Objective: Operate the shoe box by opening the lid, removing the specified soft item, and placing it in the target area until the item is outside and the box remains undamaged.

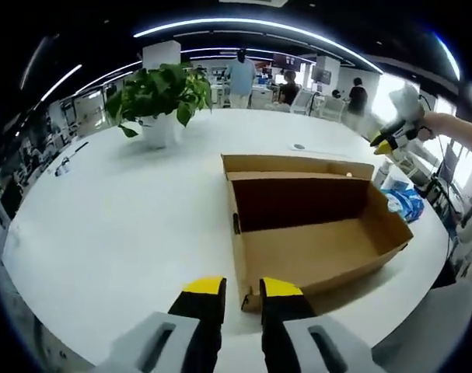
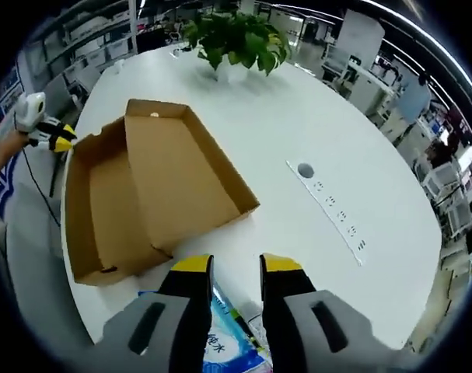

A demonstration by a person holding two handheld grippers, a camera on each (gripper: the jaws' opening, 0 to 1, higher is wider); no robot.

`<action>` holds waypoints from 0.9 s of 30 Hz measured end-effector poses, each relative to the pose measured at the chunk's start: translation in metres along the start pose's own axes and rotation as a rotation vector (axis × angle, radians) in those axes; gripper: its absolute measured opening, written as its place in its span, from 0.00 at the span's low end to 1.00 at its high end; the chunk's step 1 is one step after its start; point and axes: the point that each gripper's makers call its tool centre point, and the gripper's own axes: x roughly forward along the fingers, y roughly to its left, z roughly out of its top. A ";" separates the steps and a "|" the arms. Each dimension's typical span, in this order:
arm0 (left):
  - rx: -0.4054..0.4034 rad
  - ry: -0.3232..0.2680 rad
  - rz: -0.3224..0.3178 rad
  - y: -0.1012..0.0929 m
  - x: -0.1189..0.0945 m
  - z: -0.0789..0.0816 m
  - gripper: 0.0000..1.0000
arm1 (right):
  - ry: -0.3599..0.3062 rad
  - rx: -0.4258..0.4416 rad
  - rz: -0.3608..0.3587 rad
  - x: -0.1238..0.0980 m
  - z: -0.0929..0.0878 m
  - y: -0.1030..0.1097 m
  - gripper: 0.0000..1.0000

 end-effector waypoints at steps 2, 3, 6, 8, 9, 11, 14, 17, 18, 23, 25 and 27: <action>-0.019 0.003 -0.003 0.000 0.002 -0.001 0.14 | 0.006 0.029 -0.004 0.008 0.000 -0.001 0.18; -0.025 0.004 -0.003 0.000 0.003 -0.002 0.13 | 0.003 0.039 -0.005 0.012 0.001 -0.001 0.18; -0.036 0.009 0.000 0.001 0.007 -0.006 0.10 | -0.013 0.079 0.002 0.022 0.004 0.003 0.19; -0.055 0.001 -0.003 0.000 0.008 -0.008 0.09 | -0.017 0.133 0.002 0.031 0.003 0.002 0.20; -0.065 -0.004 -0.007 -0.001 0.008 -0.008 0.08 | -0.027 0.163 0.005 0.036 0.005 0.002 0.19; -0.085 -0.016 -0.016 -0.004 0.009 -0.008 0.05 | -0.031 0.208 0.008 0.042 0.006 0.003 0.19; -0.093 -0.025 -0.009 -0.003 0.010 -0.008 0.05 | -0.035 0.248 0.003 0.047 0.007 0.006 0.19; -0.098 -0.025 -0.011 -0.003 0.011 -0.008 0.04 | -0.032 0.302 0.003 0.056 0.008 0.007 0.18; -0.093 -0.025 -0.013 -0.003 0.011 -0.008 0.04 | -0.032 0.319 0.011 0.060 0.009 0.009 0.18; -0.094 -0.025 -0.018 -0.003 0.011 -0.008 0.04 | -0.022 0.372 0.017 0.073 0.008 0.012 0.16; -0.093 -0.025 -0.017 -0.003 0.011 -0.008 0.04 | -0.017 0.385 0.017 0.078 0.008 0.012 0.13; -0.080 -0.025 -0.014 -0.004 0.010 -0.008 0.04 | -0.018 0.377 0.016 0.080 0.010 0.013 0.11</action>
